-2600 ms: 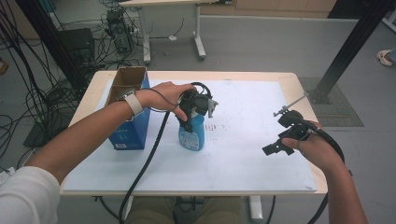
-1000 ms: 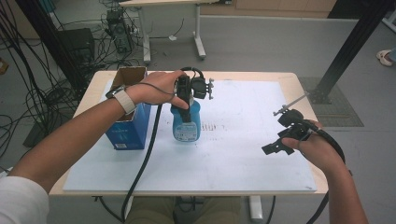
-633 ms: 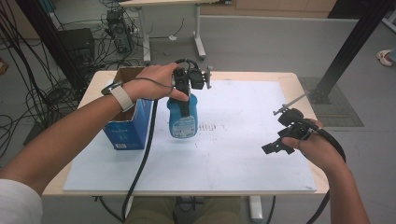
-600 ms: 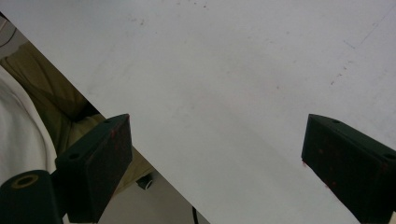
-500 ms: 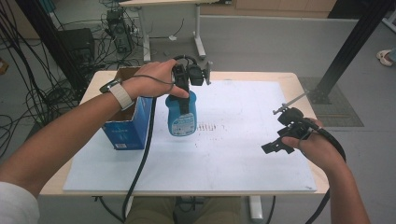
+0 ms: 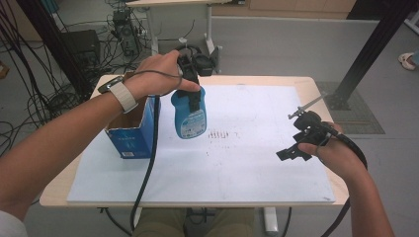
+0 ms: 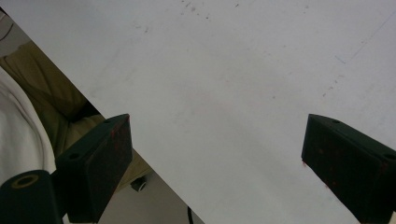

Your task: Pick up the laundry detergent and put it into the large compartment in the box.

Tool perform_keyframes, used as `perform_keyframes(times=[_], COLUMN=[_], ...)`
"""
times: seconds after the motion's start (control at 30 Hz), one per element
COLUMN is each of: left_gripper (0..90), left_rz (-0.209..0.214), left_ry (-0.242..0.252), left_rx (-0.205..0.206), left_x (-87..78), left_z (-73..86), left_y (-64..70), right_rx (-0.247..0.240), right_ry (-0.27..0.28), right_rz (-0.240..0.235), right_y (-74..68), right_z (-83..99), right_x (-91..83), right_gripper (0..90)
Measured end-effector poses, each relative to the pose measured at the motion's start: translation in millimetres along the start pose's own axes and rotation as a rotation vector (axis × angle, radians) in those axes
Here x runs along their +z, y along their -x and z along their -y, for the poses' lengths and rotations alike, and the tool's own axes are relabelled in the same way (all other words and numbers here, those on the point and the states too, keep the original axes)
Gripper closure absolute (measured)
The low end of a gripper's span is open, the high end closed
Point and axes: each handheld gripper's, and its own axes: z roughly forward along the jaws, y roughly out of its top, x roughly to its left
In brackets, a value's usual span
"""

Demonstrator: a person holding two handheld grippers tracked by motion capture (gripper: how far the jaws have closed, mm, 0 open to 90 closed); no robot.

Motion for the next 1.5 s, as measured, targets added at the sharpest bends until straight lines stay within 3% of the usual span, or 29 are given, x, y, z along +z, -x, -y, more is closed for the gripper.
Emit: perform_keyframes(times=[0.4, 0.57, 0.73, 1.5], left_gripper=[37.5, 37.5, 37.5, 37.5], left_rz=[-0.015, -0.010, -0.014, -0.004], left_ry=[-0.003, 0.006, 0.004, 0.018], left_rx=[-0.137, -0.212, -0.238, -0.437], left_x=[-28.9, -40.2, -46.2, -75.8], left_z=[7.0, 15.0, 18.6, 44.7], left_y=[-5.6, -10.9, -11.7, -20.8], right_rx=[-0.034, -0.049, -0.057, -0.106], right_ry=[0.011, 0.014, 0.015, 0.008], right_rz=[0.009, 0.006, 0.000, -0.018], right_y=[-2.9, -1.6, -0.2, 2.9], right_z=[-10.1, -13.0, -14.5, -28.1], right_x=[-7.7, -6.7, -5.5, -2.7], right_gripper=[8.8, 8.8, 8.8, 9.4])
